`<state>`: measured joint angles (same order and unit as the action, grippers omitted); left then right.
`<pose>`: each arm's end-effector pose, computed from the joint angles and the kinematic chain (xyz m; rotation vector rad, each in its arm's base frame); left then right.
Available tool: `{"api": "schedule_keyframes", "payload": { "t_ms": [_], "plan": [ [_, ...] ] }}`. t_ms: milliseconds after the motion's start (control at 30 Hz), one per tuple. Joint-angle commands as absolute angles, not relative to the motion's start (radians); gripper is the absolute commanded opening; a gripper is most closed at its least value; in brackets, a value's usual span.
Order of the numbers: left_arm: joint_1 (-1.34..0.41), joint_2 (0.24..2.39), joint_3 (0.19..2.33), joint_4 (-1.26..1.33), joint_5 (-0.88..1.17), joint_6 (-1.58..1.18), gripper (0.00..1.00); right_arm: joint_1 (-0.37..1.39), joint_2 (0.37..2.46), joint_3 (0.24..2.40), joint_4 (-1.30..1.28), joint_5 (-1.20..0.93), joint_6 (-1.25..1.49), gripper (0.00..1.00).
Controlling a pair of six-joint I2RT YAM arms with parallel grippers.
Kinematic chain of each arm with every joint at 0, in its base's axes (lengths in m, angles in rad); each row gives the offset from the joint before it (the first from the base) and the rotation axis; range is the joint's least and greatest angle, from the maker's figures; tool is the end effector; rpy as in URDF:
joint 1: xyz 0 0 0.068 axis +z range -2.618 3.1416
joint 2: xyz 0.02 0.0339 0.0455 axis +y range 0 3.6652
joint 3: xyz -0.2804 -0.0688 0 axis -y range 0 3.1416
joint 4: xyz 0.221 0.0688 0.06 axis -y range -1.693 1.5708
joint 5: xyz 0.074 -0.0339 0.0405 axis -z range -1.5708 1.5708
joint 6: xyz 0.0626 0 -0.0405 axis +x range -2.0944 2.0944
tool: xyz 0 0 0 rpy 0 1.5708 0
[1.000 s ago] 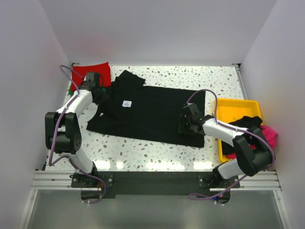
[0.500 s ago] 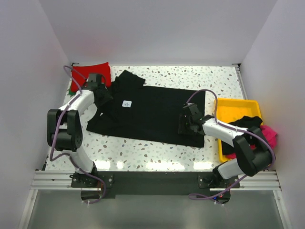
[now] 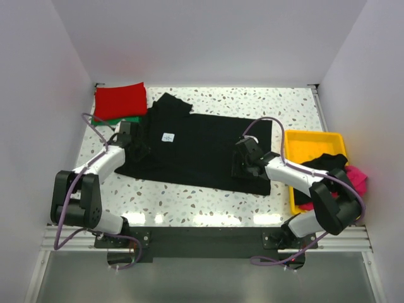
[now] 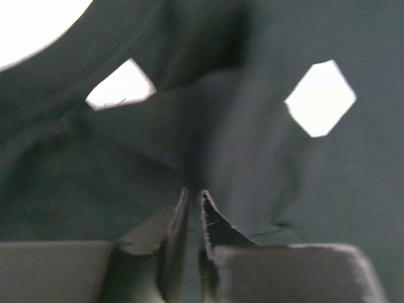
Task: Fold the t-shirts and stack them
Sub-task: Fold the tshirt
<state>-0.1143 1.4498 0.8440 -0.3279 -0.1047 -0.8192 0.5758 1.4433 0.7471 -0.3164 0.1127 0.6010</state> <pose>0.2819 -0.0258 0.2058 -0.9091 2.3458 -0.2556 0.2257 0.1381 0.1804 0.0748 2.6006 0.2917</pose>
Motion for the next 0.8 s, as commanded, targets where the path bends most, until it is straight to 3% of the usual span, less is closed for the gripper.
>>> {"api": "schedule_keyframes", "payload": {
  "t_ms": [0,133,300,767],
  "plan": [
    [-0.115,1.459,0.757,-0.276,-0.164,-0.943,0.13,0.6,1.466,0.79,-0.296,0.156,0.653,0.48],
    [-0.106,1.503,0.703,-0.301,-0.219,-0.994,0.0,0.603,1.494,0.769,-0.287,0.163,0.675,0.48],
    [-0.081,1.5,0.612,-0.317,-0.222,-1.046,0.0,0.603,1.528,0.744,-0.287,0.144,0.703,0.48],
    [-0.058,1.143,0.353,-0.391,-0.141,-1.209,0.0,0.601,1.408,0.554,-0.328,0.025,0.79,0.48]
  ]
}}
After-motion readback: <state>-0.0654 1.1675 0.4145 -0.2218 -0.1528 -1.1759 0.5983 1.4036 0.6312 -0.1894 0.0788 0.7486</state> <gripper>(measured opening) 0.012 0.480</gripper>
